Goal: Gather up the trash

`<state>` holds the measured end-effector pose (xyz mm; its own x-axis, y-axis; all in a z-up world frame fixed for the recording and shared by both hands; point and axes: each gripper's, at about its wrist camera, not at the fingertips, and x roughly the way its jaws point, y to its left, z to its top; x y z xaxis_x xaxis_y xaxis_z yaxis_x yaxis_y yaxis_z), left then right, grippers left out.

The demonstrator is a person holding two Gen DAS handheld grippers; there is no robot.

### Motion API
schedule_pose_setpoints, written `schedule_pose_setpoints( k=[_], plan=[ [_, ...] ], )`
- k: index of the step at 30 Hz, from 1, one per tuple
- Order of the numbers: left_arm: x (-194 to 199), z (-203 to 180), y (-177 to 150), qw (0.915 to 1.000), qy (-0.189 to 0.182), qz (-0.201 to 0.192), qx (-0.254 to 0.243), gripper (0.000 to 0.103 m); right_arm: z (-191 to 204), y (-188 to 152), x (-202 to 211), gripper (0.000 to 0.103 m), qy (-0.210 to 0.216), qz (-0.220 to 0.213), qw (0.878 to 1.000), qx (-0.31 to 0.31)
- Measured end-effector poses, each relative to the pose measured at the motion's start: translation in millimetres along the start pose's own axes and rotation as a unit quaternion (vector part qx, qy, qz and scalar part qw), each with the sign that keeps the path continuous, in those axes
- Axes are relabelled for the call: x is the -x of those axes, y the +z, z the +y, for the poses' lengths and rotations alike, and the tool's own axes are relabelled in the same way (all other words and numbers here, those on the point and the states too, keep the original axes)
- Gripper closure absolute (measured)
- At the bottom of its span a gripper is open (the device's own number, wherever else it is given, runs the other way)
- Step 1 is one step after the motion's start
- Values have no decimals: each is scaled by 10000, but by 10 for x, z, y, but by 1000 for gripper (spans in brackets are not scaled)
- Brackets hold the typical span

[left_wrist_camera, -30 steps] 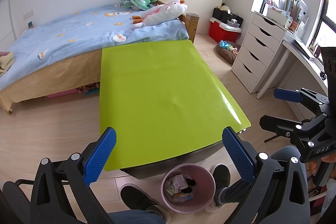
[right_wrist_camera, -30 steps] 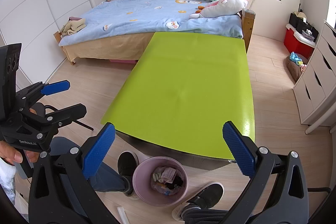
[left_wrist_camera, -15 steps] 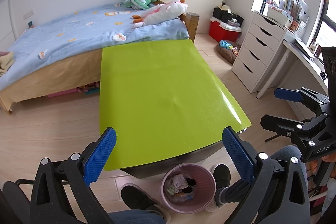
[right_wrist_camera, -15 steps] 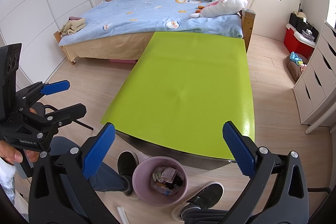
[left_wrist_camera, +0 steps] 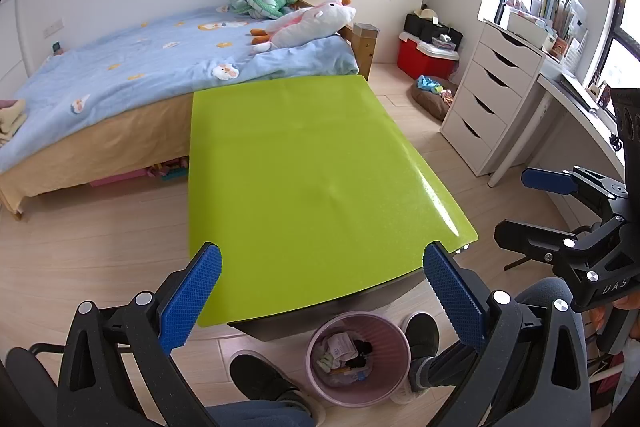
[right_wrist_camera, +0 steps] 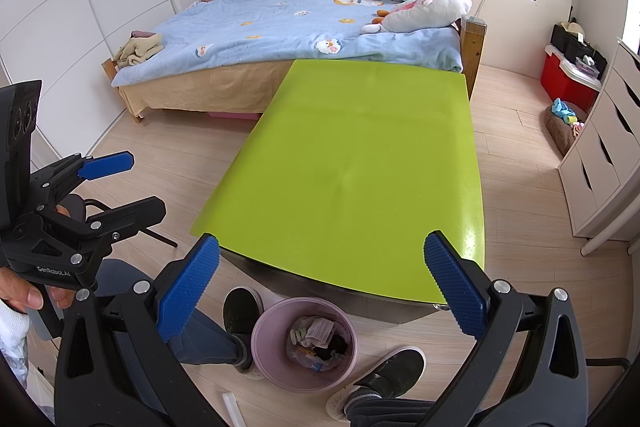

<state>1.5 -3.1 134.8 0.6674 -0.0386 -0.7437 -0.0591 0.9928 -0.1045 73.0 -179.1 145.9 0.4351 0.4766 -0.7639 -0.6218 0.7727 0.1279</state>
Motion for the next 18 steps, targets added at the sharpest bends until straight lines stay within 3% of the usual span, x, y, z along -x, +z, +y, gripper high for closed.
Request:
schedule_pose_setpoints(
  k=[18],
  plan=[
    [-72,-36,-49,10000,-30,56,-37,6,2,9,-14,3,-8,12,10000,-4]
  ],
)
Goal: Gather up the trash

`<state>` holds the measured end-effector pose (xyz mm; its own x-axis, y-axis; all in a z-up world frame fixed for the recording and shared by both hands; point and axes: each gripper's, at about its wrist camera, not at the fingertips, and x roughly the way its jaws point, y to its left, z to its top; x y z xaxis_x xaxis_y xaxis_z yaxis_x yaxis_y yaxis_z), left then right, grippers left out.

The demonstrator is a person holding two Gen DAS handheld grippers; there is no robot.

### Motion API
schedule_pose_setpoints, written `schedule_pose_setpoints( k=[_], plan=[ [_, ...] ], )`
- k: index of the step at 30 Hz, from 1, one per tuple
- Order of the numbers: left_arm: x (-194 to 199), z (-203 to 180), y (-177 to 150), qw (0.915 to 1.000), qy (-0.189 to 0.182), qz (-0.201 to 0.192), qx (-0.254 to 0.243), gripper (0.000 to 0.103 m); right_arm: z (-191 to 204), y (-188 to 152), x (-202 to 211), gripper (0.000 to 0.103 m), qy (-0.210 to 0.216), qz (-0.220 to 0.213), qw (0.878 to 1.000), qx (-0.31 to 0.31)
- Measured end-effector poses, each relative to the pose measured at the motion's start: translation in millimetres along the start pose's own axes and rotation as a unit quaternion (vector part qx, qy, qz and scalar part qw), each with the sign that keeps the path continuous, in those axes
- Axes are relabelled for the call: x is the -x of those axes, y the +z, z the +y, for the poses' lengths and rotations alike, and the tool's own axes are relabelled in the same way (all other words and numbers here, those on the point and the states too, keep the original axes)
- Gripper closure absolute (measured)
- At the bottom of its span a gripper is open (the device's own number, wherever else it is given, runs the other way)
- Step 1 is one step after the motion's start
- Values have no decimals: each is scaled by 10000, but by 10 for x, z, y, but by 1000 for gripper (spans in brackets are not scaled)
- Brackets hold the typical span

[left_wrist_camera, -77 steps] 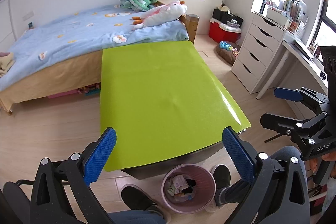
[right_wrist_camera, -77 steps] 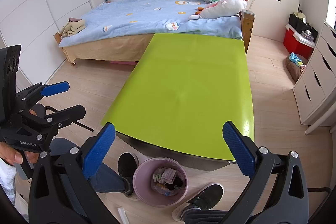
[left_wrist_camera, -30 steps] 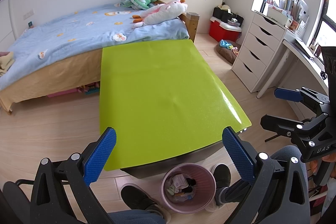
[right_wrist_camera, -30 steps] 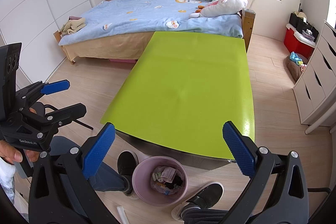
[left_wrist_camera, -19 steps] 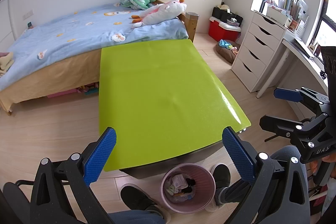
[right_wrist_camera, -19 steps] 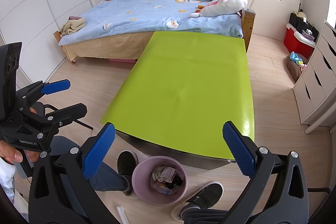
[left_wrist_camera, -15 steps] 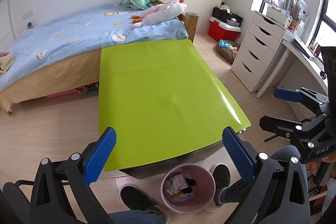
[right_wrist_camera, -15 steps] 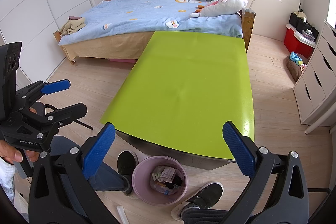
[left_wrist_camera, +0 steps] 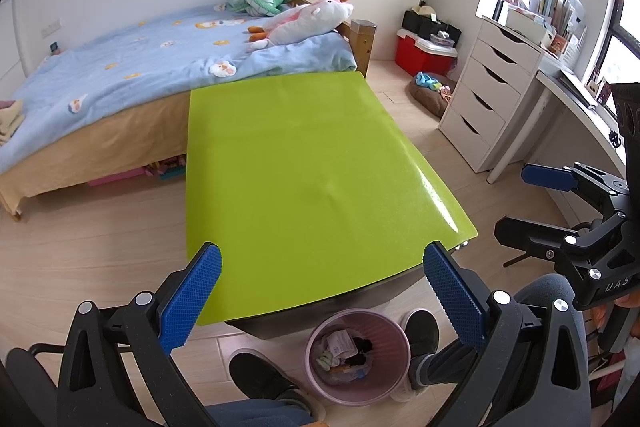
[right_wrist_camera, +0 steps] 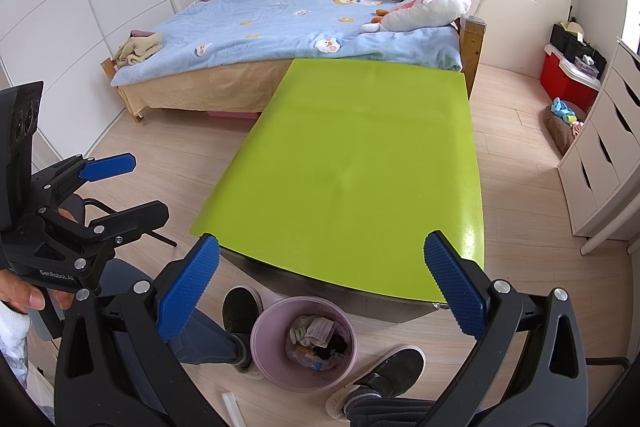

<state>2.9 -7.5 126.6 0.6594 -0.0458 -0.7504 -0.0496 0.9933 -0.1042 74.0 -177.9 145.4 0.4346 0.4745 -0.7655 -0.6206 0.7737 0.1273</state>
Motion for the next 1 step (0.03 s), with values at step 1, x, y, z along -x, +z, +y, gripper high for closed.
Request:
schedule_pose_setpoints(
  k=[1],
  plan=[
    [-1,0,-3,10000,2,-7,6,6,1,0,-4,3,-2,2,10000,-6]
  ],
)
